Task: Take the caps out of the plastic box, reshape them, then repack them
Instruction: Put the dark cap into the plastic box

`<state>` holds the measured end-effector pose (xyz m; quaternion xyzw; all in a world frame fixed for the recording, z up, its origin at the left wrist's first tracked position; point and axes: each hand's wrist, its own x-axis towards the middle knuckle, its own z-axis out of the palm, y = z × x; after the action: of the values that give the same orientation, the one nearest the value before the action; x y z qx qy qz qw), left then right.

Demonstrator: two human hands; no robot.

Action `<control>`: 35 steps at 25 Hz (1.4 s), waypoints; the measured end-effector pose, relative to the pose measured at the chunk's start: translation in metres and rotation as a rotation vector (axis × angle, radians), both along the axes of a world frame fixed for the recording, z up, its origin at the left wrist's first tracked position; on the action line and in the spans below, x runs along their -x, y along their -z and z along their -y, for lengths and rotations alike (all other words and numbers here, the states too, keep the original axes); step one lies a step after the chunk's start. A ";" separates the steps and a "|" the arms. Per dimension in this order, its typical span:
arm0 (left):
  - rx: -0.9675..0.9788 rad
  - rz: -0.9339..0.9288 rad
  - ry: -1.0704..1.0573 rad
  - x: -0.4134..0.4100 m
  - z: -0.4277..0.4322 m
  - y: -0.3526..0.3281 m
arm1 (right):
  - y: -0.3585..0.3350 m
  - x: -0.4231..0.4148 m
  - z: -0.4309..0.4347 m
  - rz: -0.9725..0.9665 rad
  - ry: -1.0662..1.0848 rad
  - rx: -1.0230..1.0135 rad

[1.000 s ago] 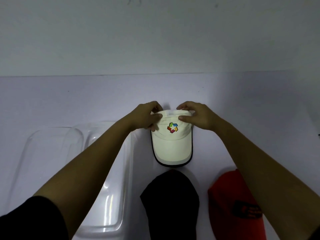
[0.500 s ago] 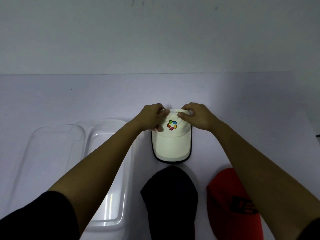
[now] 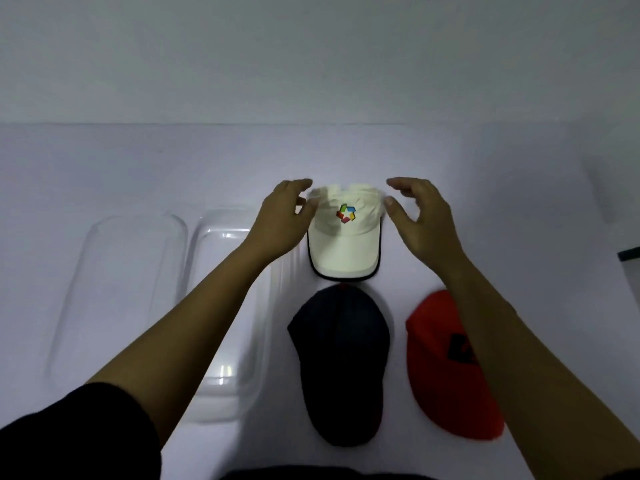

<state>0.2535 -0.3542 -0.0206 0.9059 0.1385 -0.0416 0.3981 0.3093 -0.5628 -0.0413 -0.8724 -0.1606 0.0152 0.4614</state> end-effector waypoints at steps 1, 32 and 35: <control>0.047 -0.031 -0.025 0.020 0.006 -0.004 | -0.004 0.022 0.004 -0.045 0.020 -0.047; 0.684 -0.036 0.063 0.151 -0.095 -0.089 | -0.027 0.178 -0.053 -0.570 0.131 -0.158; 0.546 -0.066 0.004 0.145 -0.136 -0.079 | 0.001 0.222 -0.100 -0.664 -0.018 -0.012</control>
<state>0.1081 -0.2177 0.0586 0.7635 0.1335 -0.1077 0.6226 0.0876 -0.4629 -0.0425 -0.8156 -0.0091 0.3018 0.4936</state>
